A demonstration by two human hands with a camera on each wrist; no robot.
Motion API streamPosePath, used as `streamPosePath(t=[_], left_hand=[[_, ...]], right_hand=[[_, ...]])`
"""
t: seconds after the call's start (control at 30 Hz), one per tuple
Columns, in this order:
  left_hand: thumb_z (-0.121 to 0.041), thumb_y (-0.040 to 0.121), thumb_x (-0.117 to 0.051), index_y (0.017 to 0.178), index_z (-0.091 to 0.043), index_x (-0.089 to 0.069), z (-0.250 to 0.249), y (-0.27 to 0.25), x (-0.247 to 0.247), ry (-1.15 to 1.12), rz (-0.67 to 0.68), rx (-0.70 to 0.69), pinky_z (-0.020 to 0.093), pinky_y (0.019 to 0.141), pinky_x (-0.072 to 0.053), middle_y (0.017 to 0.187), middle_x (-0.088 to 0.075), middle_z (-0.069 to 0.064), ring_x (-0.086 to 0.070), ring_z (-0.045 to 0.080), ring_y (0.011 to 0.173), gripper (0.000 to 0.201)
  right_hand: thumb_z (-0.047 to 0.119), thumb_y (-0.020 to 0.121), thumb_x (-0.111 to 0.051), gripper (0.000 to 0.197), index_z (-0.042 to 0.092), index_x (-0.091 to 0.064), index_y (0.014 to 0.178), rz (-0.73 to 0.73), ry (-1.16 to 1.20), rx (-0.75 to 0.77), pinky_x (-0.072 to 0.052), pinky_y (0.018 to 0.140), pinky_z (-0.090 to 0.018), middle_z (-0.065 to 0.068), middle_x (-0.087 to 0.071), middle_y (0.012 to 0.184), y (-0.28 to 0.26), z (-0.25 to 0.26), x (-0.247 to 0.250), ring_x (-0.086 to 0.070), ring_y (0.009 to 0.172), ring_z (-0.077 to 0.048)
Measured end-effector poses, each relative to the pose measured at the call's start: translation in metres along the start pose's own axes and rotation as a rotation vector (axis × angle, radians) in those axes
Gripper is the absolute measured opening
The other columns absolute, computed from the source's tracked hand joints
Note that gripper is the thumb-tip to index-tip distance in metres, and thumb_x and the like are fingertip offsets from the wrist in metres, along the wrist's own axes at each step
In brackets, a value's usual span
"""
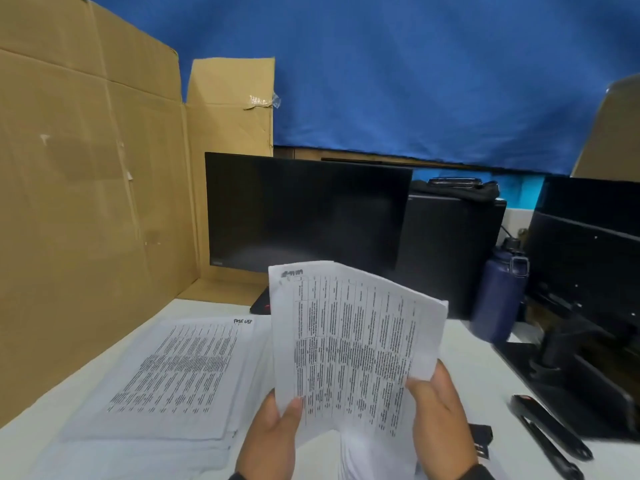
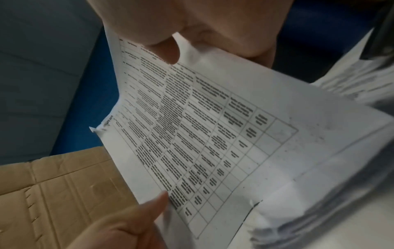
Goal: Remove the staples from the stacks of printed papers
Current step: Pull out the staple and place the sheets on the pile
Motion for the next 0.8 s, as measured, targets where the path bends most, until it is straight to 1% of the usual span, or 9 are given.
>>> streamPosePath(t=[0.13, 0.2, 0.27, 0.33, 0.43, 0.53, 0.63, 0.73, 0.8], left_hand=[[-0.022, 0.105, -0.049, 0.117, -0.038, -0.059, -0.011, 0.005, 0.004, 0.122, -0.012, -0.043, 0.022, 0.087, -0.044, 0.106, -0.068, -0.022, -0.059, -0.01, 0.094, 0.022], [-0.025, 0.106, -0.047, 0.119, -0.032, -0.063, -0.032, 0.012, 0.019, 0.17, -0.06, -0.136, 0.03, 0.085, -0.051, 0.102, -0.074, -0.012, -0.068, 0.005, 0.094, 0.022], [-0.025, 0.107, -0.045, 0.106, -0.032, -0.063, -0.056, 0.016, 0.034, 0.23, -0.091, -0.2, 0.027, 0.065, -0.048, 0.084, -0.071, -0.003, -0.066, 0.011, 0.077, 0.02], [-0.027, 0.108, -0.042, 0.093, -0.031, -0.059, -0.078, 0.021, 0.042, 0.379, -0.091, -0.241, 0.03, 0.058, -0.044, 0.074, -0.063, 0.0, -0.059, 0.015, 0.066, 0.022], [-0.029, 0.107, -0.04, 0.09, -0.032, -0.055, -0.127, 0.017, 0.036, 0.691, -0.088, -0.439, 0.038, 0.069, -0.051, 0.081, -0.061, -0.006, -0.061, 0.017, 0.076, 0.022], [-0.028, 0.103, -0.043, 0.101, -0.035, -0.063, -0.177, -0.004, 0.005, 0.944, -0.037, -0.688, 0.038, 0.086, -0.049, 0.092, -0.064, -0.011, -0.062, 0.015, 0.089, 0.021], [-0.035, 0.098, -0.05, 0.124, -0.04, -0.058, -0.216, -0.023, -0.003, 1.026, -0.164, -0.853, 0.042, 0.103, -0.036, 0.115, -0.062, -0.014, -0.055, 0.015, 0.116, 0.027], [-0.029, 0.086, -0.073, 0.159, -0.035, -0.014, -0.223, -0.021, 0.034, 0.676, -0.336, -0.837, 0.056, 0.121, -0.022, 0.16, -0.029, -0.003, -0.023, 0.023, 0.152, 0.094], [-0.016, 0.086, -0.078, 0.16, -0.037, 0.005, -0.199, -0.003, 0.057, 0.24, -0.295, -0.587, 0.054, 0.125, -0.02, 0.168, -0.013, -0.004, -0.016, 0.019, 0.155, 0.113]], right_hand=[[0.022, 0.099, -0.056, 0.026, 0.04, -0.047, 0.116, 0.148, -0.343, 0.129, -0.044, 0.088, -0.018, 0.023, -0.063, 0.116, 0.0, 0.029, -0.009, -0.06, 0.114, -0.005], [0.034, 0.09, -0.065, 0.073, 0.04, -0.02, 0.147, 0.145, -0.703, 0.255, -0.037, 0.11, -0.027, 0.014, -0.04, 0.146, -0.005, 0.051, -0.004, -0.04, 0.138, -0.01], [0.038, 0.082, -0.072, 0.11, 0.028, 0.006, 0.159, -0.031, -0.923, 0.44, -0.019, 0.123, -0.043, 0.002, -0.01, 0.165, -0.018, 0.091, 0.004, -0.011, 0.153, -0.02], [0.025, 0.074, -0.079, 0.112, 0.018, -0.009, 0.161, -0.144, -0.983, 0.769, -0.014, 0.122, -0.056, -0.012, -0.01, 0.166, -0.044, 0.136, -0.007, -0.004, 0.155, -0.034], [0.004, 0.069, -0.074, 0.095, 0.02, -0.035, 0.154, -0.069, -1.109, 1.173, -0.011, 0.12, -0.064, -0.015, -0.031, 0.16, -0.072, 0.162, -0.05, -0.013, 0.153, -0.041], [0.012, 0.081, -0.057, 0.056, 0.022, -0.055, 0.135, 0.093, -1.371, 0.992, -0.025, 0.118, -0.057, -0.006, -0.066, 0.121, -0.041, 0.162, -0.072, -0.054, 0.13, -0.035], [0.019, 0.088, -0.051, 0.01, 0.027, -0.053, 0.093, 0.133, -1.419, 0.721, -0.046, 0.069, -0.038, 0.005, -0.047, 0.071, -0.004, 0.164, -0.058, -0.059, 0.074, -0.027], [0.015, 0.089, -0.053, 0.008, 0.019, -0.049, 0.083, -0.037, -1.141, 0.641, -0.041, 0.055, -0.035, 0.002, -0.048, 0.063, 0.019, 0.171, -0.016, -0.051, 0.063, -0.029], [0.014, 0.091, -0.055, 0.012, 0.014, -0.052, 0.079, -0.119, -0.793, 0.56, -0.044, 0.057, -0.034, 0.001, -0.057, 0.066, 0.031, 0.164, 0.02, -0.057, 0.066, -0.025]])
Point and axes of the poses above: each hand's wrist, its own y-axis towards the middle knuckle, its own x-axis out of the back of the hand, z = x × y, the point moved 10 cm from there along y, towards the middle knuckle
